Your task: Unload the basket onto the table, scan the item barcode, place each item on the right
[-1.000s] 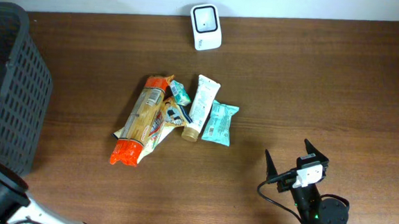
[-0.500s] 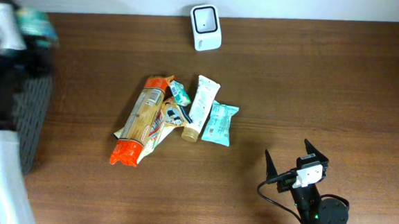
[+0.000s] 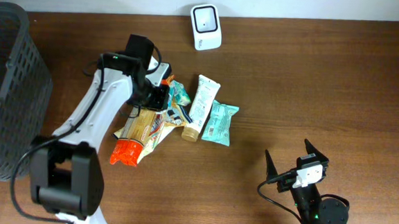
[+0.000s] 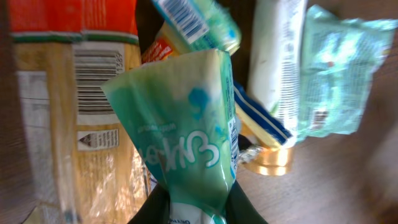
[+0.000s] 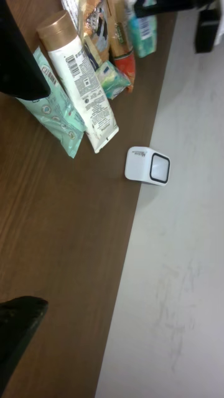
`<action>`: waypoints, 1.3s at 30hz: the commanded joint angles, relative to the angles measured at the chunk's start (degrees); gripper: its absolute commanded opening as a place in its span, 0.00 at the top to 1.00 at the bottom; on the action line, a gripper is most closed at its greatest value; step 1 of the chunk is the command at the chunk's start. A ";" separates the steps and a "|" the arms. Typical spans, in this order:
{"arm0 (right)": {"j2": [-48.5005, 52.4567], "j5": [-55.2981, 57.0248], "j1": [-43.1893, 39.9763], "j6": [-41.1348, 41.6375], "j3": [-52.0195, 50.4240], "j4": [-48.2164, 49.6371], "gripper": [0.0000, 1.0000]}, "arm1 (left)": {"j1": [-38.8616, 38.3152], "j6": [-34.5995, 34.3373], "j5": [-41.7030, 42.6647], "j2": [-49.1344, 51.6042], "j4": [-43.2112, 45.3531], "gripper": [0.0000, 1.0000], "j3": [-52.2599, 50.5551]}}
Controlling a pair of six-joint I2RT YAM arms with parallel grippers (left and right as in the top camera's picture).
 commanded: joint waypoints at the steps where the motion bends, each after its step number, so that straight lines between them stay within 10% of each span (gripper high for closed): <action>1: -0.22 -0.24 -0.35 -0.02 -0.52 -0.02 0.01 | -0.94 1.09 -0.42 1.84 -0.90 0.60 -0.37; 2: -0.22 -0.24 -0.35 -0.02 -0.52 -0.02 0.01 | -1.33 1.09 -0.42 1.73 -0.96 0.34 -0.37; 6: -0.22 -0.24 -0.35 -0.02 -0.52 -0.02 0.01 | 0.09 1.09 -1.97 0.59 -5.05 0.05 2.49; 21: -0.22 -0.24 -0.35 -0.02 -0.52 -0.02 0.01 | 28.81 9.55 -9.86 -16.28 -5.79 0.01 8.98; 39: -0.22 -0.24 -0.35 -0.02 -0.52 -0.02 0.01 | 29.64 9.53 -9.68 -16.26 -5.86 0.01 8.96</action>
